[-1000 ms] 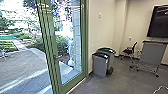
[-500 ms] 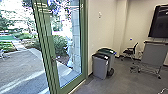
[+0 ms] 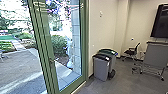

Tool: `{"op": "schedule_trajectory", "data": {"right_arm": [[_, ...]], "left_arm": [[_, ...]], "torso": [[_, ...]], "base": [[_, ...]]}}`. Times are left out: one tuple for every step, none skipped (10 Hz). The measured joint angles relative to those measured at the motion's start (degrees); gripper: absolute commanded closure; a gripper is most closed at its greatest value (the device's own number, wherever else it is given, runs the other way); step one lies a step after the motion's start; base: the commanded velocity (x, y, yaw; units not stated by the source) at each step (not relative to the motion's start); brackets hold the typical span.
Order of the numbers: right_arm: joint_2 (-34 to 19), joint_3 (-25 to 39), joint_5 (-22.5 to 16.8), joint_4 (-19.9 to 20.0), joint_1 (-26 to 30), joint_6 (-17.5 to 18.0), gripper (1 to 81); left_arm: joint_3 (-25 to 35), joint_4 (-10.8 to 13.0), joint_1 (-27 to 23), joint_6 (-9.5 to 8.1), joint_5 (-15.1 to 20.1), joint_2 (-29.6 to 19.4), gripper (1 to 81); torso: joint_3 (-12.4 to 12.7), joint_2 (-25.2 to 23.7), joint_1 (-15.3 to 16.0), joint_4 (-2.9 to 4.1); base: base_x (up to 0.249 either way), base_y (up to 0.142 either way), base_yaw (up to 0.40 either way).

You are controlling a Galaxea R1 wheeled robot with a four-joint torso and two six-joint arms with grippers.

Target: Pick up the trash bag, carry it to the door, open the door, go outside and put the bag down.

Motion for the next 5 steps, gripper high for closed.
{"op": "schedule_trajectory", "data": {"right_arm": [[0.0,0.0,0.0,0.0,0.0,0.0,1.0],[0.0,0.0,0.0,0.0,-0.1,0.0,1.0],[-0.2,0.0,0.0,0.0,-0.2,0.0,1.0],[-0.3,0.0,0.0,0.0,-0.2,0.0,1.0],[-0.4,0.0,0.0,0.1,-0.2,0.0,1.0]], "left_arm": [[0.0,0.0,0.0,0.00,0.0,0.0,81.1],[0.0,0.0,0.0,0.00,0.0,0.0,81.1],[0.0,0.0,0.0,0.00,0.0,0.0,81.1],[0.0,0.0,0.0,0.00,0.0,-0.2,81.1],[0.0,0.0,0.0,0.00,0.0,-0.2,81.1]], "torso": [[0.0,0.0,0.0,0.00],[0.0,0.0,0.0,0.00],[0.0,0.0,0.0,0.00],[0.0,0.0,0.0,0.00],[0.0,0.0,0.0,0.00]], "base": [[0.165,0.000,0.000],[0.165,0.000,0.000],[0.165,0.000,0.000],[0.165,0.000,0.000],[0.165,0.000,0.000]]}}
